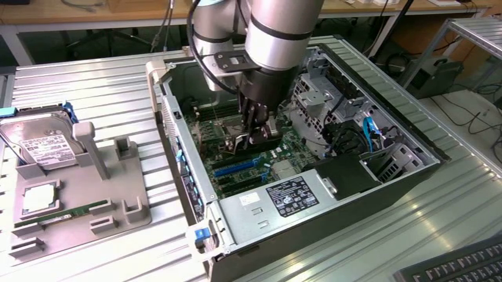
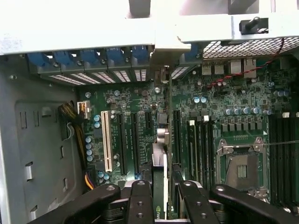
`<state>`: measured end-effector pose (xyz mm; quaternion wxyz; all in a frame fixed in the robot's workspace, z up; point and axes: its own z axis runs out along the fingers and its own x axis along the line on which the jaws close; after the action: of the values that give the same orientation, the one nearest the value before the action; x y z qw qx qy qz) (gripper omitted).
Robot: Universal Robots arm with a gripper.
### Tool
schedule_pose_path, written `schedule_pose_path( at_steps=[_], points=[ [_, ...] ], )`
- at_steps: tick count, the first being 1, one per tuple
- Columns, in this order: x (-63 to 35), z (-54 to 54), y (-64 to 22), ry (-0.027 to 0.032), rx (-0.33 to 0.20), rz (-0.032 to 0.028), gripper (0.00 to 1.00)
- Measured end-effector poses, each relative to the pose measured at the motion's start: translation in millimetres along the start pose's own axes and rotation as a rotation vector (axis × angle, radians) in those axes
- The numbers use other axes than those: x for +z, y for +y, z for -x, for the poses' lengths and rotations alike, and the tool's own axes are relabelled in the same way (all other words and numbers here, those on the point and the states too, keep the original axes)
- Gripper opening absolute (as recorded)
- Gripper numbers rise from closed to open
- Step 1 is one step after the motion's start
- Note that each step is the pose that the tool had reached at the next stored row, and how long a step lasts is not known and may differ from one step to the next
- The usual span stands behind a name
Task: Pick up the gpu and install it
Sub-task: 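Insert the gpu into the slot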
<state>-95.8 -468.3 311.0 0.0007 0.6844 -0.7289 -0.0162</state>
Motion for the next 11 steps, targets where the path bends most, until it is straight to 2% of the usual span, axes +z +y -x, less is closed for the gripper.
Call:
schedule_pose_path(
  at_steps=[11],
  points=[
    [18.4, 0.6, 0.5, -0.0053, -0.024, 0.0007, 0.26]
  ],
)
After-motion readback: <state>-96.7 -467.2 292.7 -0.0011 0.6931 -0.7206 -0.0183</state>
